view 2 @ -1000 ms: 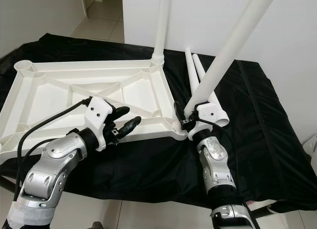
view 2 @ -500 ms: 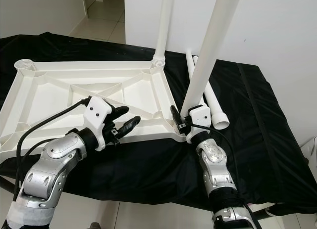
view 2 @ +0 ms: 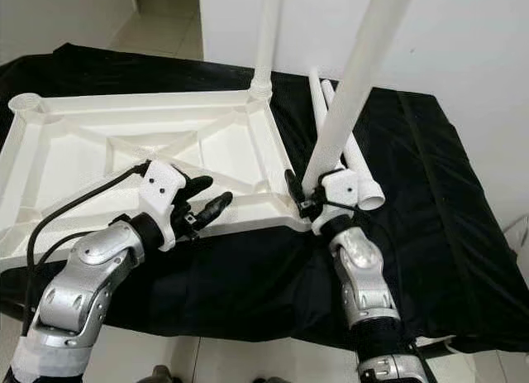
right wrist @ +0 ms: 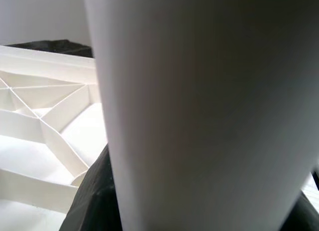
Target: Building children table
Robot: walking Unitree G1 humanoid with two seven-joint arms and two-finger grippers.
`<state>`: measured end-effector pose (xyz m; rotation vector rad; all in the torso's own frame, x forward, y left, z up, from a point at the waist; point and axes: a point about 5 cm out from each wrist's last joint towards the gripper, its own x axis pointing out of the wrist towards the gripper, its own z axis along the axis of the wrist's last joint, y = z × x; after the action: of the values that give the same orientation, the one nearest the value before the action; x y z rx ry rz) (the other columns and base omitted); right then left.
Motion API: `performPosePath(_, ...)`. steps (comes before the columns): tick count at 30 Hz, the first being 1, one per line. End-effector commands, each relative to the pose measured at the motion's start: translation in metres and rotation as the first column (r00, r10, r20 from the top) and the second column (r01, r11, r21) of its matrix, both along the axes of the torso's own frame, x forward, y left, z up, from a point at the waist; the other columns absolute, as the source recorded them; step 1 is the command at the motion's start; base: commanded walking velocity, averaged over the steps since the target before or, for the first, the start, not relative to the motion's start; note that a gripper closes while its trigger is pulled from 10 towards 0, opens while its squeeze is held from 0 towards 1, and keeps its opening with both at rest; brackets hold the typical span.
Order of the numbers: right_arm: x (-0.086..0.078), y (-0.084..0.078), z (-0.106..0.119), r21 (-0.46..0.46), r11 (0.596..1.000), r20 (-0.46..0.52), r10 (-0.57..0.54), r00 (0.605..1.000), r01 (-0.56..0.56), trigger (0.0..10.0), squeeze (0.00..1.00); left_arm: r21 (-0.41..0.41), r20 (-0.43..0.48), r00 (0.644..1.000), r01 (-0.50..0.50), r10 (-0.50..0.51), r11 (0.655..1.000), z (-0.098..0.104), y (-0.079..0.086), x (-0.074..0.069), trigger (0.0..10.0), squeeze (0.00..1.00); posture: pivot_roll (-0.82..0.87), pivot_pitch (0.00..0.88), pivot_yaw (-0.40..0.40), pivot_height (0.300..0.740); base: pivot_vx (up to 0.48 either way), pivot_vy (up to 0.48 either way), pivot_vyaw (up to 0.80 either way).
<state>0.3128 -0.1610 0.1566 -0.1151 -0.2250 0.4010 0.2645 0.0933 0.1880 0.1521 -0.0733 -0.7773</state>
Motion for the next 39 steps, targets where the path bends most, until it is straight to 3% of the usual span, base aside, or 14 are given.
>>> performPosePath(1, 0.002, -0.004, -0.009, -0.010, 1.000, -0.111, -0.004, 0.994, 0.002, 10.0, 0.00, -0.002, 0.000, 0.999, -0.048, 0.048, 0.999, -0.002, 0.000, 0.002, 10.0, 0.00, 0.15, 0.071, -0.054, 0.740, 0.000, 0.000, 0.00)
performPosePath(7, 0.001, -0.003, -0.002, 0.056, 0.998, -0.094, -0.005, 0.996, 0.010, 10.0, 0.00, -0.005, 0.008, 0.998, -0.060, 0.060, 0.998, -0.002, 0.000, 0.003, 10.0, 0.00, 0.15, 0.065, -0.058, 0.740, 0.000, 0.000, 0.00)
performPosePath(16, -0.001, 0.003, 0.009, 0.073, 0.997, -0.095, 0.010, 0.995, -0.003, 10.0, 0.00, -0.002, 0.030, 0.997, -0.064, 0.064, 0.998, 0.000, 0.000, 0.005, 10.0, 0.00, 0.15, 0.055, -0.060, 0.740, 0.000, 0.000, 0.00)
performPosePath(22, 0.002, 0.000, 0.030, 0.083, 0.996, -0.037, 0.023, 0.999, -0.020, 10.0, 0.00, -0.025, 0.016, 0.999, -0.036, 0.036, 0.999, 0.002, -0.001, 0.009, 10.0, 0.00, 0.14, 0.036, -0.061, 0.740, 0.000, 0.000, 0.00)
performPosePath(23, 0.003, -0.001, 0.032, 0.086, 0.996, -0.032, 0.024, 0.999, -0.021, 10.0, 0.00, -0.041, 0.004, 1.000, -0.025, 0.025, 0.999, 0.002, -0.002, 0.009, 10.0, 0.50, 0.14, 0.032, -0.062, 0.740, 0.000, 0.000, 0.00)
performPosePath(25, 0.003, -0.001, 0.034, 0.089, 0.996, -0.030, 0.026, 0.999, -0.023, 10.0, 0.00, -0.052, -0.002, 1.000, -0.018, 0.018, 0.999, 0.002, -0.002, 0.010, 10.0, 0.50, 0.14, 0.032, -0.062, 0.740, 0.000, 0.000, 0.00)
performPosePath(26, 0.004, -0.002, 0.034, 0.090, 0.996, -0.030, 0.024, 0.999, -0.021, 10.0, 0.00, -0.065, -0.001, 1.000, 0.004, -0.004, 0.998, 0.004, -0.003, 0.009, 10.0, 1.00, 0.14, 0.024, -0.064, 0.740, 0.000, 0.000, 0.00)
performPosePath(30, 0.005, -0.003, 0.033, 0.098, 0.995, -0.033, 0.021, 0.999, -0.017, 10.0, 0.00, -0.074, 0.012, 0.999, 0.053, -0.052, 0.996, 0.008, -0.006, 0.008, 10.0, 1.00, 0.14, 0.018, -0.063, 0.740, 0.000, 0.000, 0.00)
performPosePath(36, 0.012, -0.005, 0.039, 0.137, 0.990, -0.040, 0.027, 0.999, -0.021, 10.0, 0.00, -0.059, 0.058, 0.997, 0.051, -0.048, 0.997, 0.021, -0.005, 0.020, 10.0, 1.00, 0.15, 0.009, -0.065, 0.740, 0.000, 0.000, 0.00)
performPosePath(37, 0.013, -0.006, 0.041, 0.140, 0.990, -0.035, 0.028, 0.999, -0.023, 10.0, 0.00, -0.047, 0.071, 0.997, 0.045, -0.042, 0.998, 0.023, -0.004, 0.023, 10.0, 0.80, 0.15, 0.006, -0.066, 0.740, 0.000, 0.000, 0.00)
performPosePath(39, 0.014, -0.006, 0.042, 0.141, 0.990, -0.031, 0.029, 0.999, -0.025, 10.0, 0.00, -0.038, 0.081, 0.996, 0.042, -0.038, 0.998, 0.024, -0.003, 0.025, 10.0, 0.80, 0.15, 0.006, -0.066, 0.740, 0.000, 0.000, 0.00)
